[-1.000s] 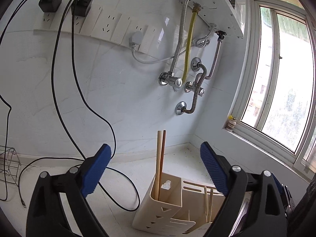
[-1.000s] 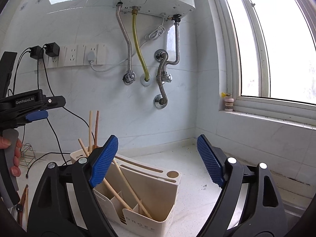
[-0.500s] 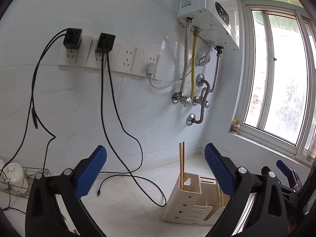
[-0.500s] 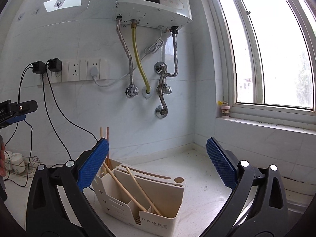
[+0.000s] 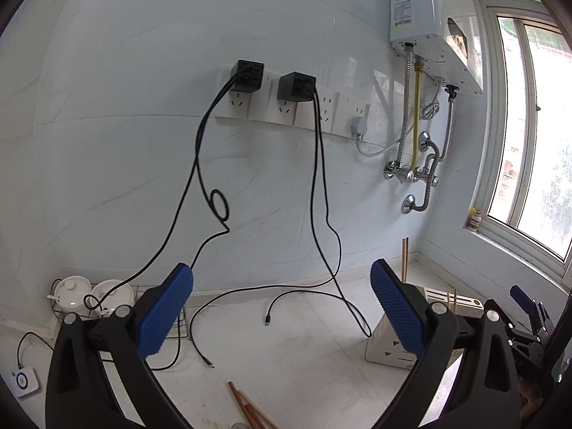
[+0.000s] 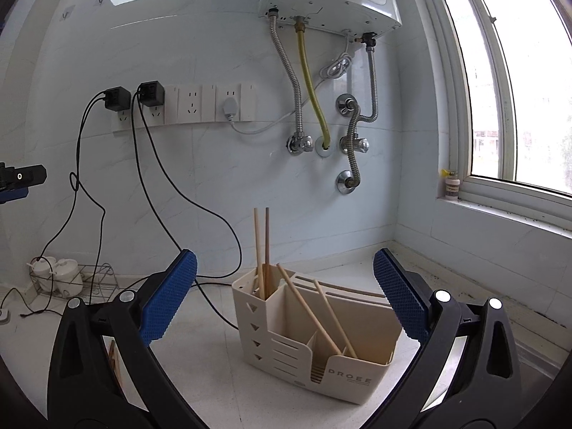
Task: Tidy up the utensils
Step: 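Move both open tools back over the remaining utensils on the counter, then close the left tool on a pale chopstick beside the clear spoon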
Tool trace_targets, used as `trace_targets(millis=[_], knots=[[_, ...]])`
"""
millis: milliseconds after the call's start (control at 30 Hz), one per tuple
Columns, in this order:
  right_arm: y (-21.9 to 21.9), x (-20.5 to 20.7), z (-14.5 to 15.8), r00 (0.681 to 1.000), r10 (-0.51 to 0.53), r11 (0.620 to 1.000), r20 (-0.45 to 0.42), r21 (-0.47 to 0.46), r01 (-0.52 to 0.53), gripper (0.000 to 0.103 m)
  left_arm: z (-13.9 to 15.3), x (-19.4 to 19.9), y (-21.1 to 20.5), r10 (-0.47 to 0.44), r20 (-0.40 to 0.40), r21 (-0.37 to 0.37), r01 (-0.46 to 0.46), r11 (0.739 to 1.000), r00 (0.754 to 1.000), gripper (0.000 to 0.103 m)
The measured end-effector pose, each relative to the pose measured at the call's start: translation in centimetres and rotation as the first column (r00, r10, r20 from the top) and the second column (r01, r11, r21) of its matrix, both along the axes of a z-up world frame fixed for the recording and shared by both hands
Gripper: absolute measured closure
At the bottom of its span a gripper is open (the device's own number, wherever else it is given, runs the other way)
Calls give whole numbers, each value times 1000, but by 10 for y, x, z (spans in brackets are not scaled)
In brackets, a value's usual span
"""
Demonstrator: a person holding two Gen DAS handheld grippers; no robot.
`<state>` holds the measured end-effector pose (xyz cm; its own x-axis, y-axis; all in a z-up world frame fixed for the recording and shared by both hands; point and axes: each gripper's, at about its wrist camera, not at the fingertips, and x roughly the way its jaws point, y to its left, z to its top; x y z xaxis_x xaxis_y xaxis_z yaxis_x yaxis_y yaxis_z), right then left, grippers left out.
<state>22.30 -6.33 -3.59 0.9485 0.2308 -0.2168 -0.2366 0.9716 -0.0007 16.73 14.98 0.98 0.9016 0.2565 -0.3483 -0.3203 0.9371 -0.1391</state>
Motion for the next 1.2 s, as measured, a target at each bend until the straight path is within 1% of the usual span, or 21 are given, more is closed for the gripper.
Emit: trace_targets(millis=[133, 267, 367, 433, 500, 633, 700, 767, 833, 967, 1100, 1167, 1200], knots=[[26, 0, -6, 996, 79, 996, -49, -30, -80, 8, -9, -19, 19, 54, -41, -41, -55, 998, 998, 5], [50, -2, -14, 986, 142, 988, -89, -52, -147, 8, -20, -35, 30, 92, -96, -63, -98, 993, 991, 5], [70, 3, -21, 966, 201, 974, -163, -69, -214, 8, -30, -44, 37, 110, -143, -83, -123, 989, 984, 5], [85, 7, -28, 943, 245, 960, -224, -82, -269, 8, -40, -45, 42, 115, -194, -107, -138, 985, 974, 5], [100, 10, -37, 912, 284, 941, -295, -95, -324, 8, -52, -48, 48, 112, -243, -147, -151, 978, 963, 5], [124, 14, -57, 826, 358, 899, -435, -76, -430, 8, -78, -51, 57, 90, -341, -230, -175, 957, 936, 5], [135, 14, -67, 791, 369, 882, -488, -83, -463, 8, -93, -52, 60, 66, -382, -269, -180, 946, 922, 5], [145, 14, -76, 757, 382, 862, -530, -90, -498, 9, -106, -52, 61, 51, -421, -288, -188, 939, 905, 5], [155, 13, -85, 734, 380, 845, -563, -111, -522, 11, -119, -51, 61, 45, -463, -292, -200, 935, 885, 5], [172, 17, -107, 665, 367, 807, -650, -133, -575, 27, -144, -51, 63, 14, -534, -326, -221, 919, 845, 5], [187, 21, -130, 589, 338, 770, -734, -144, -622, 40, -172, -51, 64, -22, -590, -371, -247, 895, 807, 6], [192, 22, -141, 552, 319, 754, -770, -146, -640, 45, -187, -50, 63, -41, -612, -388, -255, 886, 790, 11], [194, 22, -146, 533, 310, 748, -787, -144, -648, 48, -195, -49, 62, -52, -625, -392, -256, 884, 779, 17]])
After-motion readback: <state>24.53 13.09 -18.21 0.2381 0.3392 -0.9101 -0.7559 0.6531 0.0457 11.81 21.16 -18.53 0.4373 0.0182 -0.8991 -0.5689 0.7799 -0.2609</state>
